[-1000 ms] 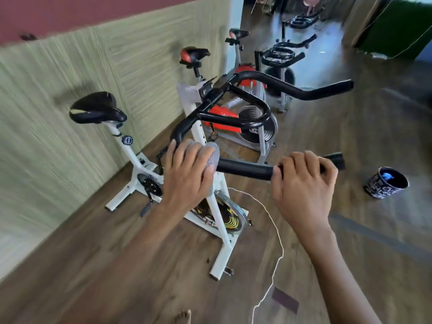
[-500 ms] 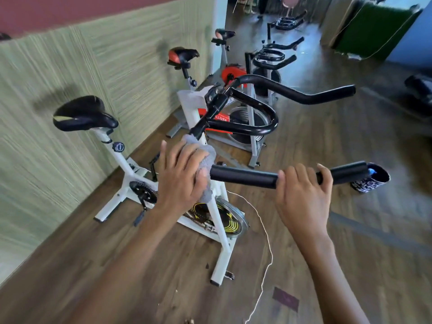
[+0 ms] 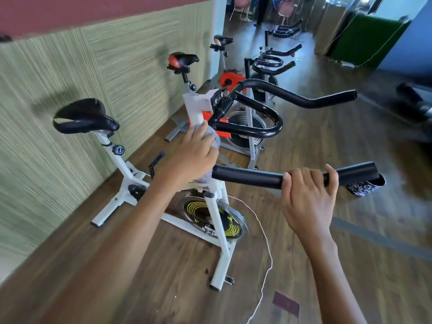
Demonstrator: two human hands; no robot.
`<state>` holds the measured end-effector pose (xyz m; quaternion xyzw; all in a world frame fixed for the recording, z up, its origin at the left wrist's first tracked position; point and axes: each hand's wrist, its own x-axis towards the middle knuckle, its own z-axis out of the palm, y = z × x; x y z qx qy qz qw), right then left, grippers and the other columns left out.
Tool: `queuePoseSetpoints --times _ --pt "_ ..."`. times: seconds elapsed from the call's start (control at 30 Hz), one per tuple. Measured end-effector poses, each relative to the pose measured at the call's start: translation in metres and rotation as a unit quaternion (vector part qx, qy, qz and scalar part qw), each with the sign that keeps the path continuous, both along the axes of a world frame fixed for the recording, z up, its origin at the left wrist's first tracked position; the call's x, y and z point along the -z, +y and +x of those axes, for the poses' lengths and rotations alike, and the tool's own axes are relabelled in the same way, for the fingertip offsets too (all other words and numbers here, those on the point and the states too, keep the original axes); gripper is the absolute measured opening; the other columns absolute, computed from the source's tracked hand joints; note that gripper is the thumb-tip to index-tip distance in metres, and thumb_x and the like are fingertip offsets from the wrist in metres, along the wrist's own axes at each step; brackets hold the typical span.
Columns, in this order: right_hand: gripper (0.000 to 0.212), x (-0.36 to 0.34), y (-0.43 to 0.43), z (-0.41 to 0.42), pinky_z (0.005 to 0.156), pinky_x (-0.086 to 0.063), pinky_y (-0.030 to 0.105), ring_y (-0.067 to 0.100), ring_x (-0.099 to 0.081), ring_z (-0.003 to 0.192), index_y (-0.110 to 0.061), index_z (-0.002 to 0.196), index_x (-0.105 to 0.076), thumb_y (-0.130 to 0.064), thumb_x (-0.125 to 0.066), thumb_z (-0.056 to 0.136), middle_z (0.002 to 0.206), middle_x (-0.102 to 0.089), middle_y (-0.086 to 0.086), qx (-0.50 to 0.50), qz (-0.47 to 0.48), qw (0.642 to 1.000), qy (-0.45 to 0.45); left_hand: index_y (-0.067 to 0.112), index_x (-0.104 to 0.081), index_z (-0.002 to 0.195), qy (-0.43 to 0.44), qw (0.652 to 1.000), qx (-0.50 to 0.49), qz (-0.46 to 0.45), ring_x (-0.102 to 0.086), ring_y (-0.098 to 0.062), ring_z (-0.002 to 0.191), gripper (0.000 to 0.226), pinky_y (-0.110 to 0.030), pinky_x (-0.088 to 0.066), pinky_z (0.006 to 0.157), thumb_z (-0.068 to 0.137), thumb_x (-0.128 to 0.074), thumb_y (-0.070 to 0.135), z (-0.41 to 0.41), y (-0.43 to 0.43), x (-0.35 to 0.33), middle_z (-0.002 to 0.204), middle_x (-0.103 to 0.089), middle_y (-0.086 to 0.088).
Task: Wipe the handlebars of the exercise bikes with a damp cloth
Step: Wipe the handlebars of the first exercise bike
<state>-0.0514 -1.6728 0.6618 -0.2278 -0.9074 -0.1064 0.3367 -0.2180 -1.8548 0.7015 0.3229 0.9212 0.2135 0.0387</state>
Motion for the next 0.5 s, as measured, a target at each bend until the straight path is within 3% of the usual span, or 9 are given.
queuePoseSetpoints --times 0.1,0.2,0.3,0.37,0.5 --pt "0.034 0.0 0.0 0.003 0.111 -0.025 0.046 0.03 -0.055 0.083 -0.013 0.08 -0.056 -0.026 -0.032 0.101 0.076 -0.06 0.004 -0.006 -0.003 1.0 -0.003 0.018 -0.026 0.152 0.015 1.0 0.008 -0.005 0.003 -0.02 0.151 0.049 -0.044 -0.011 0.121 0.104 -0.024 0.026 0.003 -0.004 0.001 0.165 0.0 0.0" --pt "0.035 0.001 0.0 0.004 0.112 -0.023 0.045 0.029 -0.056 0.085 -0.014 0.082 -0.057 -0.027 -0.03 0.102 0.078 -0.06 0.003 -0.006 -0.003 1.0 -0.011 0.011 -0.036 0.146 0.037 0.992 -0.003 0.123 0.004 -0.023 0.15 0.051 -0.042 -0.007 0.121 0.102 -0.023 0.034 0.039 -0.017 0.027 0.163 -0.01 -0.005" --pt "0.034 0.002 0.0 0.002 0.112 -0.023 0.045 0.029 -0.055 0.085 -0.014 0.081 -0.056 -0.026 -0.031 0.101 0.077 -0.059 0.002 0.003 -0.004 1.0 -0.007 0.003 -0.045 0.137 0.062 0.989 0.005 0.131 -0.002 -0.029 0.149 0.061 -0.041 -0.008 0.119 0.097 -0.021 0.043 0.049 -0.013 0.033 0.159 -0.022 -0.015" --pt "0.034 0.002 -0.001 -0.001 0.112 -0.023 0.045 0.028 -0.055 0.084 -0.013 0.08 -0.055 -0.025 -0.031 0.1 0.076 -0.058 0.002 0.0 -0.003 1.0 0.005 0.007 -0.047 0.138 0.041 0.994 0.001 0.105 -0.002 -0.022 0.15 0.053 -0.038 -0.013 0.119 0.101 -0.027 0.038 0.027 -0.009 0.025 0.161 -0.021 -0.008" --pt "0.034 0.002 0.0 0.0 0.113 -0.022 0.045 0.028 -0.054 0.083 -0.014 0.08 -0.055 -0.025 -0.031 0.101 0.076 -0.058 0.001 -0.001 -0.004 1.0 0.007 0.021 -0.03 0.152 -0.051 0.994 0.031 0.095 -0.007 -0.016 0.15 0.048 -0.039 -0.016 0.118 0.105 -0.03 0.028 -0.019 -0.007 0.001 0.164 -0.006 0.004"
